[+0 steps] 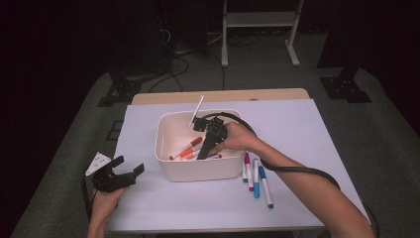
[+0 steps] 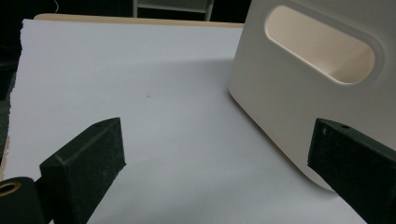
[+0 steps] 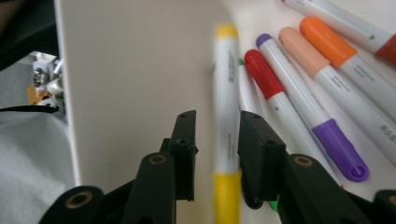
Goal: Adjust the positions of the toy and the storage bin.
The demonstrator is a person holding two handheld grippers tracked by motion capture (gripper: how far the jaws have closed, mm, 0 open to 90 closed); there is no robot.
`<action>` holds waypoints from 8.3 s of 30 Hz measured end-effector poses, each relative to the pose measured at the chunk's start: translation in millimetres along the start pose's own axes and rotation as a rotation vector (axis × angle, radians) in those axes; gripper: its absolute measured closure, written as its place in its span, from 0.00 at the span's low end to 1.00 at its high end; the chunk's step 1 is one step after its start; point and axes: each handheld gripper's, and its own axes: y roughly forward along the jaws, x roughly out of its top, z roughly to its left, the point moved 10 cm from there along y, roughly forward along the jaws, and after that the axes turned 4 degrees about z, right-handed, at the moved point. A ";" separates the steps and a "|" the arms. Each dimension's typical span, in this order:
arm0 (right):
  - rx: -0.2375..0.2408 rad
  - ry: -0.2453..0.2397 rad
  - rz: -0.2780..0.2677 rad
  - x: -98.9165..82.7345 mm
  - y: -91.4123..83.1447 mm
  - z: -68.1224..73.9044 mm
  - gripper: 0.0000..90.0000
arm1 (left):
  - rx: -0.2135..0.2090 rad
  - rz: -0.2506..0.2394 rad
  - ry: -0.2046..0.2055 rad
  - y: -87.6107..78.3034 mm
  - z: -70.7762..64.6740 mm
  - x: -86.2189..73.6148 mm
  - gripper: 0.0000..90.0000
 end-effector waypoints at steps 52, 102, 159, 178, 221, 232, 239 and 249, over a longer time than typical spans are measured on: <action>-0.088 0.300 -0.350 -201.9 -33.0 -23.7 0.66 | -0.001 0.014 0.002 2.0 -4.7 -2.0 0.03; -0.160 0.443 -0.338 -245.7 -23.0 -56.6 0.81 | -0.001 0.009 0.004 3.1 -4.1 0.2 0.03; -0.025 -0.029 -0.112 -2.7 -94.3 33.5 0.81 | -0.014 -0.008 0.000 0.1 -3.1 2.8 0.03; -0.027 -0.049 -0.026 23.5 -40.4 14.9 0.81 | -0.011 -0.015 0.001 -1.4 -2.1 3.1 0.03; -0.103 0.026 -0.193 -25.3 -80.8 15.5 0.67 | -0.014 0.003 0.016 4.0 -6.7 2.1 0.03; -0.133 0.094 -0.271 -67.6 -106.6 8.7 0.66 | -0.011 0.009 0.015 4.0 -5.9 0.7 0.03; -0.161 0.124 -0.332 -95.9 -125.6 8.1 0.64 | -0.007 0.012 0.015 4.4 -5.8 0.2 0.03; -0.177 0.202 -0.406 -147.4 -122.1 -2.3 0.60 | -0.008 0.010 0.015 5.0 -6.9 0.6 0.03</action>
